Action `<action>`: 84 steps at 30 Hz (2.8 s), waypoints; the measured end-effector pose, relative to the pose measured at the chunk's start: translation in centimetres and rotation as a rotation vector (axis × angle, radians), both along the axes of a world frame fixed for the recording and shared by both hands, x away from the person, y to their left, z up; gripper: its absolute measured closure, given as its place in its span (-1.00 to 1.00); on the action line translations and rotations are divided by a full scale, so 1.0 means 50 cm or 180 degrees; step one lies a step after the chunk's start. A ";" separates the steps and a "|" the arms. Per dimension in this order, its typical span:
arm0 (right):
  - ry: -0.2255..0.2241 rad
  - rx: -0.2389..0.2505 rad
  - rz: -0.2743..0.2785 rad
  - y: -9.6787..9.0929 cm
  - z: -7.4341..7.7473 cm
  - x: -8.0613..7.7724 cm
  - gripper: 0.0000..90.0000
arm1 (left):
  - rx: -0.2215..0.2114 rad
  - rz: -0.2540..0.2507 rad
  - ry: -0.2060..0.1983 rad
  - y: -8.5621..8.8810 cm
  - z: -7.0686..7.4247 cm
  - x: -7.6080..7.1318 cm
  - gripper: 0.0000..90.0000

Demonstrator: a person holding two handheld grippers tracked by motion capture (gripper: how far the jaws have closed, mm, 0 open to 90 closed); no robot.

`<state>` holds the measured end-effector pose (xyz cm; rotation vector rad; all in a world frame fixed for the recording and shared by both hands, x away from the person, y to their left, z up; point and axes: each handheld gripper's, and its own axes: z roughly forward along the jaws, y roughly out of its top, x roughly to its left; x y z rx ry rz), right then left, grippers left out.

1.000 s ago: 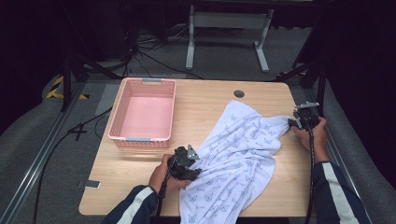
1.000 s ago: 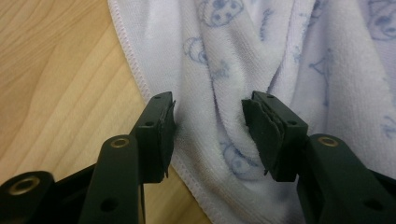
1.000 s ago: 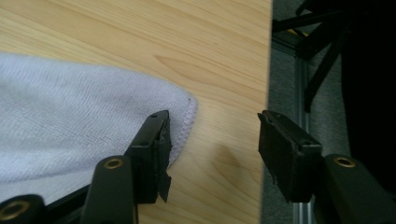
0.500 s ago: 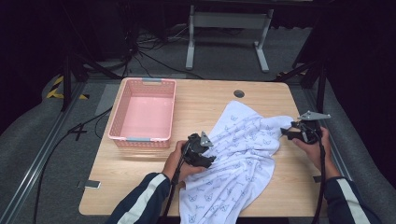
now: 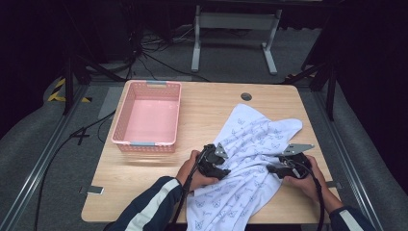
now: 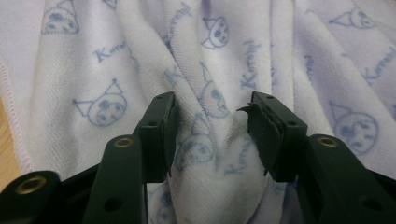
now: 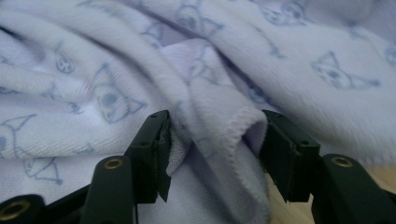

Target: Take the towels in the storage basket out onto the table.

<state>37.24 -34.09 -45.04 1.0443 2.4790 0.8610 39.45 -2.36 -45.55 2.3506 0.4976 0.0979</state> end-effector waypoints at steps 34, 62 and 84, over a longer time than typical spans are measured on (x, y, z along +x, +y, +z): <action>-0.0216 -0.0382 -0.0890 -0.165 0.012 0.002 -0.09 | 0.0364 0.1403 -0.0517 -0.034 -0.003 0.263 0.06; -0.0268 -0.0095 -0.0758 -0.119 0.053 0.192 0.18 | -0.0175 0.1065 -0.0410 -0.044 0.032 0.206 -0.17; -0.0003 -0.0330 -0.0260 -0.118 0.020 -0.112 0.17 | 0.0316 0.0203 -0.0495 -0.030 -0.006 -0.009 0.05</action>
